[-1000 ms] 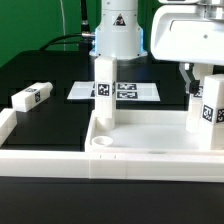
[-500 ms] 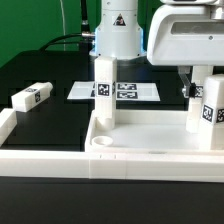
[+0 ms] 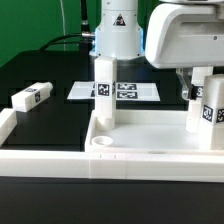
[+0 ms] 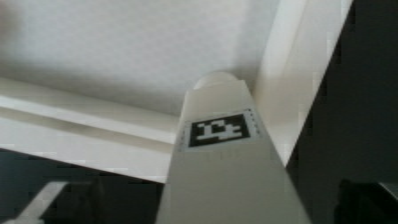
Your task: Assemble desk
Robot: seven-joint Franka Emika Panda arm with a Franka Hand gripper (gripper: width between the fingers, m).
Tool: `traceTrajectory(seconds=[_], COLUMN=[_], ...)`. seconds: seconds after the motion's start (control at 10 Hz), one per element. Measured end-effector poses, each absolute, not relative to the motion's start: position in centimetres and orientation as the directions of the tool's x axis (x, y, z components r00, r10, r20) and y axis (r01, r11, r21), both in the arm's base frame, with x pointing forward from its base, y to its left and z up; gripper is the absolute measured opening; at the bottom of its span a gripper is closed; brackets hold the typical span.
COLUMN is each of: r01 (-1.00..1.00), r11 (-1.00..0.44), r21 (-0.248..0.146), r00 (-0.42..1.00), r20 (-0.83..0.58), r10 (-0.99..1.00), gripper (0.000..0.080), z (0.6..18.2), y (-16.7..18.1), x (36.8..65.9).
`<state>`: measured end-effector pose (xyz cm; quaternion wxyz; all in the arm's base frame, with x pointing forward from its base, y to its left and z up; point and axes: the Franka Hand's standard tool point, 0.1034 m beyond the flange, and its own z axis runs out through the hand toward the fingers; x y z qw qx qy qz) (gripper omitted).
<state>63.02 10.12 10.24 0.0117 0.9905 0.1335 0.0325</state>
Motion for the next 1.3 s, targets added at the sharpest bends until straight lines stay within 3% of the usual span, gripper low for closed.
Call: traceTrajectory(seconds=[0.1, 0.3, 0.4, 0.5, 0.8, 1.3], r01=[0.278, 0.27, 0.267, 0.248, 0.102, -0.443], r11=[-0.96, -0.962, -0.963, -0.968, -0.995, -0.895], r21=[0.033, 0.033, 0.032, 0.031, 0.02, -0.047], r00=[0.958, 0.96, 0.961, 0.966, 0.992, 0.894], r20=[0.061, 0.061, 0.061, 0.061, 0.066, 0.052], r10=[0.279, 0.272, 0.268, 0.249, 0.103, -0.445], gripper=[0.0649, 0.0384, 0.0384, 0.0288, 0.0288, 0.029], z=[10.24, 10.24, 10.24, 10.23, 10.23, 10.15], y=[9.96, 9.93, 9.94, 9.91, 9.93, 10.32], x=[63.05, 63.05, 63.05, 63.05, 63.05, 62.9])
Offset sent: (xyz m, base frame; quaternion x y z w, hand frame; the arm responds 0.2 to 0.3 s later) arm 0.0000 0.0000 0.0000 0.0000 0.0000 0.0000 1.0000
